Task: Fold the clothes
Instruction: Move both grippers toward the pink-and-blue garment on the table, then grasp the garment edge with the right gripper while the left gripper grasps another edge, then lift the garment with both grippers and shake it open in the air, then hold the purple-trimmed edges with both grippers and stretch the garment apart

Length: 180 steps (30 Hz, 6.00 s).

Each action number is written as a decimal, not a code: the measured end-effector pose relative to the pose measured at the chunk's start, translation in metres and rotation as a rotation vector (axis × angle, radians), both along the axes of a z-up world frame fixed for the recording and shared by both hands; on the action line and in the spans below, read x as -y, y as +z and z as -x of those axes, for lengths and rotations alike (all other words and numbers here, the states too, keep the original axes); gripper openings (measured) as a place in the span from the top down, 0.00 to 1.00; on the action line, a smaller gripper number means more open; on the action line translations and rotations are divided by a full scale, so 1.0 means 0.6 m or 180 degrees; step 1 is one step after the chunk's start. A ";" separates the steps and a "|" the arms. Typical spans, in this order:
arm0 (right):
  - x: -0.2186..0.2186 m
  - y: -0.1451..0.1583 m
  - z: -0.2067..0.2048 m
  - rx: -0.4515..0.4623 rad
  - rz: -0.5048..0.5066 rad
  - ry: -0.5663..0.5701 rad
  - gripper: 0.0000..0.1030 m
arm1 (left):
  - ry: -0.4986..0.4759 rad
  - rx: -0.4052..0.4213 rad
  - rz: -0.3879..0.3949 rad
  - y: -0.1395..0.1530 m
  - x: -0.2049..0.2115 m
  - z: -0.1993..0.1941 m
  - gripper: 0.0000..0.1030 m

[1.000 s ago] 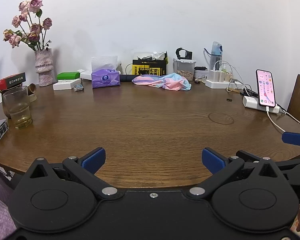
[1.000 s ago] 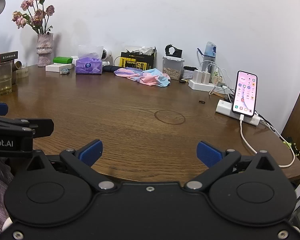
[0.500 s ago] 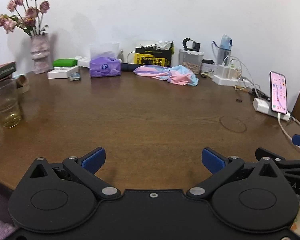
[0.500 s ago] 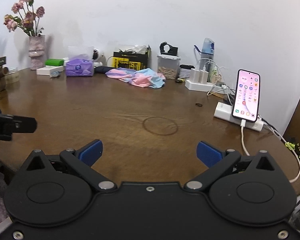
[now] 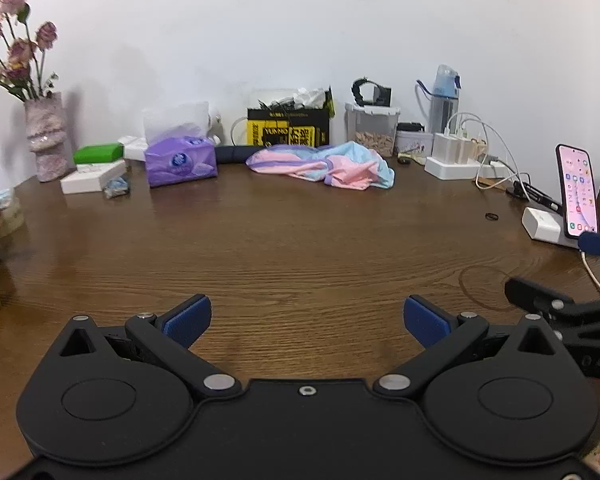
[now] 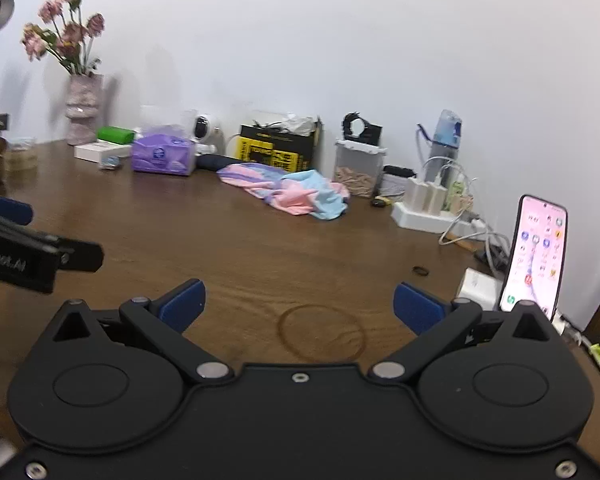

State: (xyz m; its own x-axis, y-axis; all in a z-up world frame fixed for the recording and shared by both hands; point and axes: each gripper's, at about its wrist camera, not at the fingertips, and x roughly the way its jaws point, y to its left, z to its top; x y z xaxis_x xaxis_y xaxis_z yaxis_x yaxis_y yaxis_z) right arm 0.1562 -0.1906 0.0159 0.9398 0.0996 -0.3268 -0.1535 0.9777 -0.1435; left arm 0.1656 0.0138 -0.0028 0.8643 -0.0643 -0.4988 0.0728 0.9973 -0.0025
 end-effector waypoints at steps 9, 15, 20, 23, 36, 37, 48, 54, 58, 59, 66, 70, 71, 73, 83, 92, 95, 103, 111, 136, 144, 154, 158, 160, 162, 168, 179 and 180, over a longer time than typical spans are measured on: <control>0.022 -0.009 -0.093 -0.0248 0.0019 0.0074 0.01 | -0.0021 0.0045 0.0084 0.002 -0.019 -0.089 0.00; 0.045 0.001 -0.169 -0.0241 -0.0164 0.0155 0.01 | -0.0008 0.0138 0.0322 0.017 -0.030 -0.164 0.00; 0.054 0.001 -0.236 -0.0111 -0.0215 0.0187 0.00 | -0.0256 -0.0031 0.0311 0.021 -0.019 -0.247 0.00; 0.058 -0.005 -0.277 -0.0029 -0.0284 0.0233 0.00 | -0.0310 0.0165 -0.0187 0.025 0.006 -0.292 0.00; 0.023 -0.007 -0.510 -0.0272 -0.0080 0.0302 0.01 | -0.0531 0.0338 -0.0553 0.007 0.023 -0.460 0.00; 0.021 -0.009 -0.516 -0.0279 -0.0087 0.0309 0.01 | -0.0561 0.0331 -0.0518 0.006 0.020 -0.469 0.00; -0.016 -0.023 -0.633 -0.0534 -0.0069 0.0372 0.55 | -0.0591 0.0130 -0.0480 -0.016 -0.006 -0.542 0.00; -0.013 -0.013 -0.633 -0.0512 -0.0329 0.0469 0.93 | -0.0644 0.0056 -0.0583 -0.037 0.003 -0.543 0.00; -0.007 0.043 -0.589 -0.0060 -0.0475 0.0555 0.93 | -0.0766 0.0219 -0.0733 -0.037 0.020 -0.528 0.00; -0.007 0.054 -0.580 0.0008 -0.0465 0.0571 0.93 | -0.0768 0.0234 -0.0742 -0.037 0.022 -0.526 0.00; -0.010 0.151 -0.496 0.0457 -0.0644 0.0911 0.94 | -0.0866 0.0713 -0.0661 -0.011 0.034 -0.494 0.00; -0.007 0.206 -0.433 0.0797 -0.0771 0.1109 0.94 | -0.0841 0.0994 -0.0577 0.018 0.031 -0.476 0.32; -0.006 0.213 -0.425 0.0848 -0.0785 0.1122 0.94 | -0.0866 0.0991 -0.0504 0.024 0.029 -0.475 0.42; -0.001 0.225 -0.409 0.0947 -0.0785 0.1125 0.94 | -0.0877 0.0870 -0.0079 0.045 0.007 -0.478 0.71; 0.001 0.137 -0.515 0.0016 -0.0136 0.0699 0.12 | 0.0004 0.0171 0.0178 0.010 -0.059 -0.555 0.76; 0.008 0.069 -0.534 -0.1009 0.0121 0.1347 0.21 | 0.0049 0.0435 0.0032 0.041 -0.098 -0.527 0.11; 0.002 0.033 -0.560 -0.1337 -0.0133 0.1513 0.49 | -0.0138 0.0512 -0.0001 0.059 -0.093 -0.505 0.10; -0.002 -0.019 -0.590 -0.1608 -0.0323 0.1403 0.95 | -0.0867 0.0726 -0.0430 0.064 -0.030 -0.464 0.07; 0.029 0.088 -0.527 -0.0684 -0.0372 0.1288 0.94 | -0.1408 0.0573 -0.1005 0.006 0.045 -0.448 0.07; -0.031 0.043 -0.538 -0.1104 0.0310 0.1452 0.62 | -0.0652 0.0643 -0.0398 0.057 -0.032 -0.479 0.85; -0.053 0.016 -0.543 -0.1129 0.0082 0.1656 0.72 | -0.0953 0.0981 -0.0295 0.094 -0.019 -0.443 0.85; -0.037 0.120 -0.454 -0.0199 0.0516 0.1336 0.68 | -0.0794 0.1497 0.0023 0.149 -0.040 -0.396 0.85; -0.068 0.132 -0.417 -0.0039 0.0568 0.1710 0.43 | -0.0835 0.1507 0.0033 0.154 -0.036 -0.389 0.85; -0.085 0.124 -0.416 -0.0038 0.0644 0.1687 0.44 | -0.0879 0.1521 0.0028 0.156 -0.033 -0.385 0.85; -0.096 0.110 -0.429 -0.0161 0.0712 0.1596 0.51 | -0.0891 0.1512 0.0014 0.154 -0.031 -0.385 0.85; -0.064 0.118 -0.439 -0.0182 0.0706 0.1102 0.89 | -0.0675 0.1378 -0.0353 0.128 -0.020 -0.406 0.85; -0.023 0.170 -0.405 0.0236 0.0638 0.0786 0.89 | -0.0698 0.0701 -0.0980 0.025 0.039 -0.465 0.45; -0.023 0.173 -0.403 0.0253 0.0651 0.0779 0.89 | -0.0768 0.0565 -0.1030 0.003 0.047 -0.478 0.45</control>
State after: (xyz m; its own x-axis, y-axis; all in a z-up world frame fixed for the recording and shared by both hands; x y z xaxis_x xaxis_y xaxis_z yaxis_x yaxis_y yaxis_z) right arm 0.3980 -0.1771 0.1197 0.9195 0.2655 -0.2898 -0.3608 0.8628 -0.3541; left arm 0.4524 -0.0146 -0.0010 0.9178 -0.1398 -0.3716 0.2749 0.8990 0.3408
